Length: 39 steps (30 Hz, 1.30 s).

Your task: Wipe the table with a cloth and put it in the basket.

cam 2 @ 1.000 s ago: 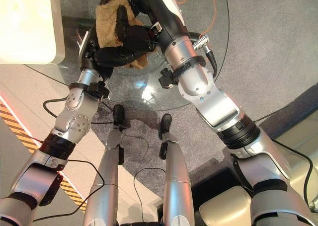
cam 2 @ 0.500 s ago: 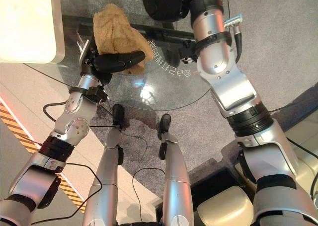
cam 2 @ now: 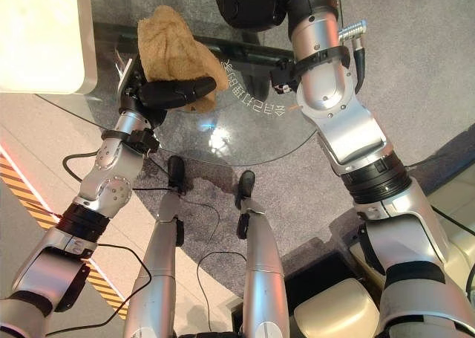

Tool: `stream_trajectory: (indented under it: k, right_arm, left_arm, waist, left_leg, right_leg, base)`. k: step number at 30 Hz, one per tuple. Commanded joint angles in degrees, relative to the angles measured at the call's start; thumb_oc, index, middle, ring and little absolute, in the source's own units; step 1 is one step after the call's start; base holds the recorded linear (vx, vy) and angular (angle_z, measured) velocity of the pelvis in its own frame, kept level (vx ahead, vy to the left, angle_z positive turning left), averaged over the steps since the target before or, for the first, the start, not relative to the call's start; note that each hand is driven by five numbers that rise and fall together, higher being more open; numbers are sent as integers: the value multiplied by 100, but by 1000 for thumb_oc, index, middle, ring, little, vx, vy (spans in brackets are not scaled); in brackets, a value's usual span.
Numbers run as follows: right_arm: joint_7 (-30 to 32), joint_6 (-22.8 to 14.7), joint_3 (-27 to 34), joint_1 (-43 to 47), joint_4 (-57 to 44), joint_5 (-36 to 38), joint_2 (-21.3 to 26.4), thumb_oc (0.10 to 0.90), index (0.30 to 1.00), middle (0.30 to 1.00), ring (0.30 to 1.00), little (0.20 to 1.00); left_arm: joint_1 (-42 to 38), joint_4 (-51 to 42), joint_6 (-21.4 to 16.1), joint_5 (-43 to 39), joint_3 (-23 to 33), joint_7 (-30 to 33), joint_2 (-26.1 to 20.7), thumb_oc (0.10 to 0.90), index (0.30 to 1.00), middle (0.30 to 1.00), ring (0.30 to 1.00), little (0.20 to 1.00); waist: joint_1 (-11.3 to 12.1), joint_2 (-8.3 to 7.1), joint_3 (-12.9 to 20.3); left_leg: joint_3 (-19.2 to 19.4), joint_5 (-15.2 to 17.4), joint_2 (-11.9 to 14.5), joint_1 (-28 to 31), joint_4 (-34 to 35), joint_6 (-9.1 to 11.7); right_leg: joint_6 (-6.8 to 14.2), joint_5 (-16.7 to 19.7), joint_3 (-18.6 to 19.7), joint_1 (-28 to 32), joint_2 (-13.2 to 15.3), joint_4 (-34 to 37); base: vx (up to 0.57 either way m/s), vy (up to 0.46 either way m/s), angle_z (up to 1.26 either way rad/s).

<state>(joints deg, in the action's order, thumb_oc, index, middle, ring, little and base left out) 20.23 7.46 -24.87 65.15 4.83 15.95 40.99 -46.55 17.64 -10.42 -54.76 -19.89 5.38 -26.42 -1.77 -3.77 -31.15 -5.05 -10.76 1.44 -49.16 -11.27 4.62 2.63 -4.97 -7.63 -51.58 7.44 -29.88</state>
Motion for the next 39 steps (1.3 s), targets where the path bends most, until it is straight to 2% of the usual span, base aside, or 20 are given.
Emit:
stream_trajectory:
  k: [1,8,22,33,39]
  right_arm:
    - [320,-475,521,779,-407,100,273,800,900,900,900,900]
    - [608,-439,529,795,-221,63,377,800,900,900,900,900]
    - [1194,-402,919,373,317,360,563,800,900,900,900,900]
    - [1320,-683,1380,-229,1122,772,706,800,900,900,900,900]
    - [1307,-889,1545,-530,1684,931,723,800,900,900,900,900]
  left_arm:
    - [-562,-579,-779,-109,152,-542,-26,100,300,300,300,200]
    - [-645,-612,-901,-167,209,-482,-102,100,300,300,300,200]
    - [-882,-719,-1643,-122,610,-325,-277,100,300,300,300,200]
    - [-1101,-504,-2039,-25,982,-202,-494,100,300,300,300,200]
    - [-1092,-282,-2319,-360,1203,-227,-538,100,300,300,300,200]
  waist:
    - [155,-252,135]
    - [157,-251,135]
    - [115,-235,135]
    - [60,-123,135]
    - [51,-49,135]
  left_leg:
    - [560,975,-257,254,-804,-400]
    - [565,979,-255,273,-805,-394]
    - [572,1015,-223,264,-810,-374]
    - [615,1040,-180,233,-779,-326]
    - [624,1065,-154,208,-786,-303]
  right_leg:
    - [119,826,18,636,-548,1193]
    - [130,839,23,661,-541,1215]
    - [154,832,63,635,-530,1197]
    - [188,776,101,554,-497,1156]
    - [196,720,112,499,-478,1093]
  base:
    - [0,0,0]
    - [0,0,0]
    - [0,0,0]
    - [-1,4,-1]
    - [0,0,0]
